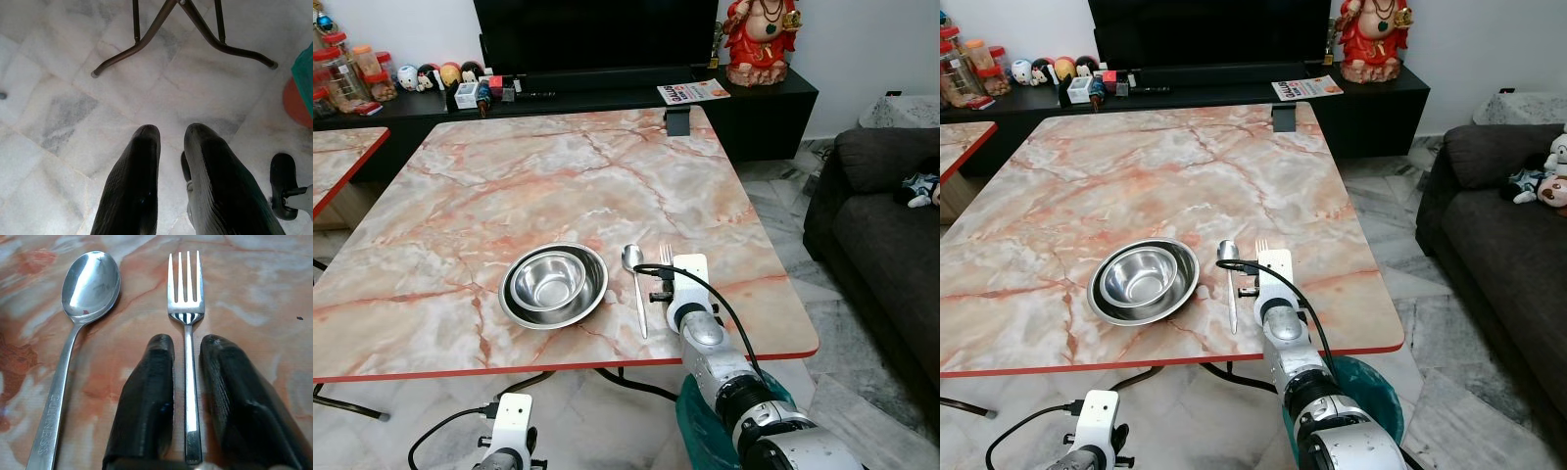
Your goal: Setting the table
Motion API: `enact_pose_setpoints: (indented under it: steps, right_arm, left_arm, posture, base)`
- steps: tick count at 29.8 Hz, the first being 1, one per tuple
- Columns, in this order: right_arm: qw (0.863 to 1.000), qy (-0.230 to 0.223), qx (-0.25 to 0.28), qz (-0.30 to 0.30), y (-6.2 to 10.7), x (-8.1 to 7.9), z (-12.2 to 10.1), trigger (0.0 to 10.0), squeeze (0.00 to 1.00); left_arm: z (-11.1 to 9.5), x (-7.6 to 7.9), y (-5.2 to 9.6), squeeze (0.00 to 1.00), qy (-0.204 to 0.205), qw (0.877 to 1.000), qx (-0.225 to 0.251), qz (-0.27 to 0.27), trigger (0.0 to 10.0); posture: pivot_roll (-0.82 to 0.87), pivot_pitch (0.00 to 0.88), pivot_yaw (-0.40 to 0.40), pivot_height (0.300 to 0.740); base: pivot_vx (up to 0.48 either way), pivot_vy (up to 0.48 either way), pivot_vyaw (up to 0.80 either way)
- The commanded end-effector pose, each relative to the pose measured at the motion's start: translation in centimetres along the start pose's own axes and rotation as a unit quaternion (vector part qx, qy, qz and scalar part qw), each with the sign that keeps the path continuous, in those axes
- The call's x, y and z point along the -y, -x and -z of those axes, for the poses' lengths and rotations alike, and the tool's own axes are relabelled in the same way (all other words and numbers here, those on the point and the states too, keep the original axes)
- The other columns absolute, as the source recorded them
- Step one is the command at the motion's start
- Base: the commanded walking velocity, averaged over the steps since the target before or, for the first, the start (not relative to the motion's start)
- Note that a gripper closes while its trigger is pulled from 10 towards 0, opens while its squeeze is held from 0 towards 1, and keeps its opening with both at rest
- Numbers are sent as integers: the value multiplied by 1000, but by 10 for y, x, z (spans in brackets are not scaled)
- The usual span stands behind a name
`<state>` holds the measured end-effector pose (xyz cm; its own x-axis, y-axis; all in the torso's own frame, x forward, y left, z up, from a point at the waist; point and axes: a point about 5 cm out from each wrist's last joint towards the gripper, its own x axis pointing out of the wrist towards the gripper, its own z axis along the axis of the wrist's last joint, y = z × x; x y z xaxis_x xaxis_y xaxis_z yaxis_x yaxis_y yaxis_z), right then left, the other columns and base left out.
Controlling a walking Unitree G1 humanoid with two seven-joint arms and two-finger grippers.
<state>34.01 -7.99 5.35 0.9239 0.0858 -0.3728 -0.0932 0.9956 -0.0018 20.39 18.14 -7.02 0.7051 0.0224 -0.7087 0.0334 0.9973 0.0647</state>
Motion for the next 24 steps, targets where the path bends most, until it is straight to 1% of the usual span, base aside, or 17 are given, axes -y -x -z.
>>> enact_pose_setpoints:
  steps: [1, 5, 6, 8, 9, 11, 12, 13, 14, 16, 21, 24]
  right_arm:
    - [1000, 1, 4, -3, -2, -4, -6, 10000, 0]
    - [999, -11, 33, 6, -2, -3, -16, 10000, 0]
    - [998, -11, 59, 8, -2, -2, -23, 10000, 0]
    - [996, -6, 87, 8, -1, -2, -31, 10000, 0]
    - [996, -6, 87, 8, -1, -2, -31, 10000, 0]
    - [989, 0, 148, 3, 2, -5, -46, 10000, 0]
    - [989, 0, 148, 3, 2, -5, -46, 10000, 0]
    - [986, 4, 170, 2, 4, -6, -51, 10000, 0]
    - [986, 4, 170, 2, 4, -6, -51, 10000, 0]
    - [978, 3, 207, -4, 8, -11, -58, 10000, 0]
    - [977, -4, 211, -6, 9, -11, -57, 10000, 0]
    - [977, -4, 215, -7, 10, -11, -56, 10000, 0]
  left_arm:
    - [6, -4, 1, 0, -9, 1000, -15, -3, 10000]
    - [6, -4, 1, 0, -9, 1000, -14, -3, 10000]
    - [6, -4, 1, 0, -8, 1000, -14, -3, 10000]
    - [6, -4, 1, 0, -8, 1000, -14, -2, 10000]
    - [6, -4, 1, 0, -8, 1000, -14, -2, 10000]
    - [5, -4, 2, 0, -2, 1000, -10, -4, 10000]
    - [5, -4, 2, 0, -2, 1000, -10, -4, 10000]
    - [5, -4, 2, 0, 1, 1000, -9, -6, 10000]
    - [5, -4, 2, 0, 1, 1000, -9, -6, 10000]
    - [8, -5, 2, 0, 2, 1000, -13, -8, 10000]
    - [11, -5, 3, 0, 11, 1000, -19, -8, 10000]
    - [13, -4, 4, 0, 12, 1000, -21, -8, 10000]
  posture:
    - [-13, 0, 64, 740]
    - [-12, 0, 64, 740]
    - [-13, 0, 64, 740]
    - [-15, 0, 65, 740]
    - [-15, 0, 65, 740]
    - [-16, 0, 66, 740]
    - [-16, 0, 66, 740]
    - [-16, 0, 66, 740]
    - [-16, 0, 66, 740]
    - [-20, 0, 67, 740]
    - [-19, 0, 66, 740]
    - [-16, 0, 63, 740]
  base:
    - [0, 0, 0]
    - [0, 0, 0]
    - [0, 0, 0]
    - [0, 0, 0]
    - [0, 0, 0]
    - [0, 0, 0]
    - [0, 0, 0]
    - [0, 0, 0]
    - [0, 0, 0]
    - [0, 0, 0]
    - [0, 0, 0]
    - [0, 411, 0]
